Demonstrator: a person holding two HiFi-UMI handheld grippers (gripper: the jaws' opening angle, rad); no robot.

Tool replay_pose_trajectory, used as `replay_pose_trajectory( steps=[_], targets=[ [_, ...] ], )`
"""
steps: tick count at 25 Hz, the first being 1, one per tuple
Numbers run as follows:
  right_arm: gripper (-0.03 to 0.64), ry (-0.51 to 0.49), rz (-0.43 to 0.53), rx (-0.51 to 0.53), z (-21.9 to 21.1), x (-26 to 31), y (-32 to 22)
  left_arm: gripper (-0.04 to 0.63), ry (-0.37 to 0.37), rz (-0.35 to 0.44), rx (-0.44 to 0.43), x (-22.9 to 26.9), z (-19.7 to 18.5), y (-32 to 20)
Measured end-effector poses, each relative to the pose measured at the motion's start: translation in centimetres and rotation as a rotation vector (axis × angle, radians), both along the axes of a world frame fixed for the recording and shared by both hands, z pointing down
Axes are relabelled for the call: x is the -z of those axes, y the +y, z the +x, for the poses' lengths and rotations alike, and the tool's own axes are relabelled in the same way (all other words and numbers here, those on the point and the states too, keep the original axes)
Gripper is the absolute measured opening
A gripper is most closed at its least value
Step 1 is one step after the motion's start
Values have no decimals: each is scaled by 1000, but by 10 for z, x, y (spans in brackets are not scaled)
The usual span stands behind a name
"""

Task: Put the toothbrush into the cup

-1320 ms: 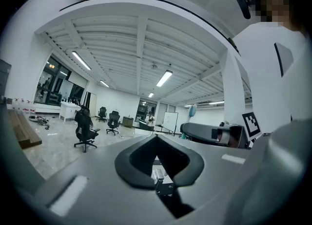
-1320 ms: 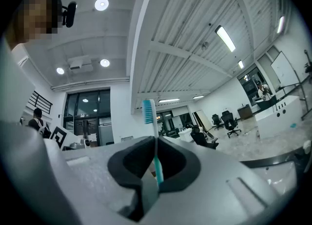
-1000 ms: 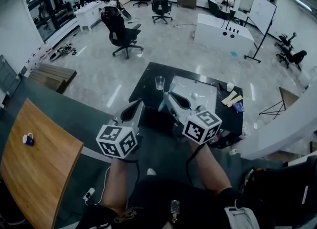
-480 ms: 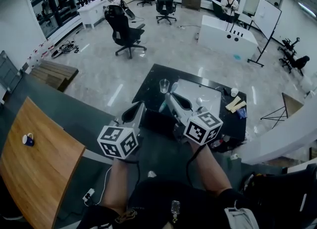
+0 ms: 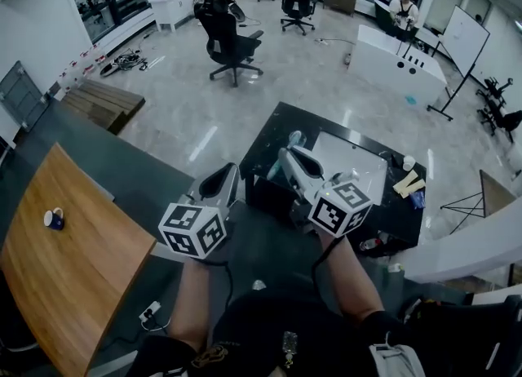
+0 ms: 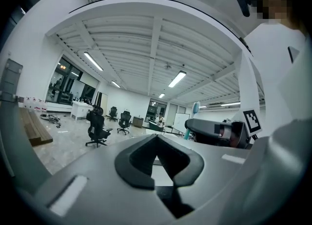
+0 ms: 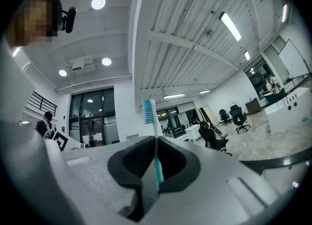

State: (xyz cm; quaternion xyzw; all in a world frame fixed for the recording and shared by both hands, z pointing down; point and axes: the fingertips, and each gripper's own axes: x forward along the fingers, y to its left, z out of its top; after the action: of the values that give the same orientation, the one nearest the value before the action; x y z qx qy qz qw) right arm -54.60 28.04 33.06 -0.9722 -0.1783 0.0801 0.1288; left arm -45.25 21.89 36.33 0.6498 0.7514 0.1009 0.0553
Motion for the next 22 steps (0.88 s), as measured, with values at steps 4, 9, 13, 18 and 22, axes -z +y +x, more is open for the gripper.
replay_pose_trajectory(
  steps=[4,9,13,18,22],
  targets=[
    [23,-13,15,48,34,-8,8,8,-8,11,58,-7,34,1],
    [23,-29,27,117,80,-17,18,8,-11,24,131,-14,77,5],
    [23,-32,32,179,119,-21,38,8,-10,28,196,-15,113,19],
    [23,-29,33,262,168,-21,71,8,-9,34,284,-17,158,39],
    [23,-23,33,346,208,-21,96,8,-1,47,380,-18,194,53]
  ],
)
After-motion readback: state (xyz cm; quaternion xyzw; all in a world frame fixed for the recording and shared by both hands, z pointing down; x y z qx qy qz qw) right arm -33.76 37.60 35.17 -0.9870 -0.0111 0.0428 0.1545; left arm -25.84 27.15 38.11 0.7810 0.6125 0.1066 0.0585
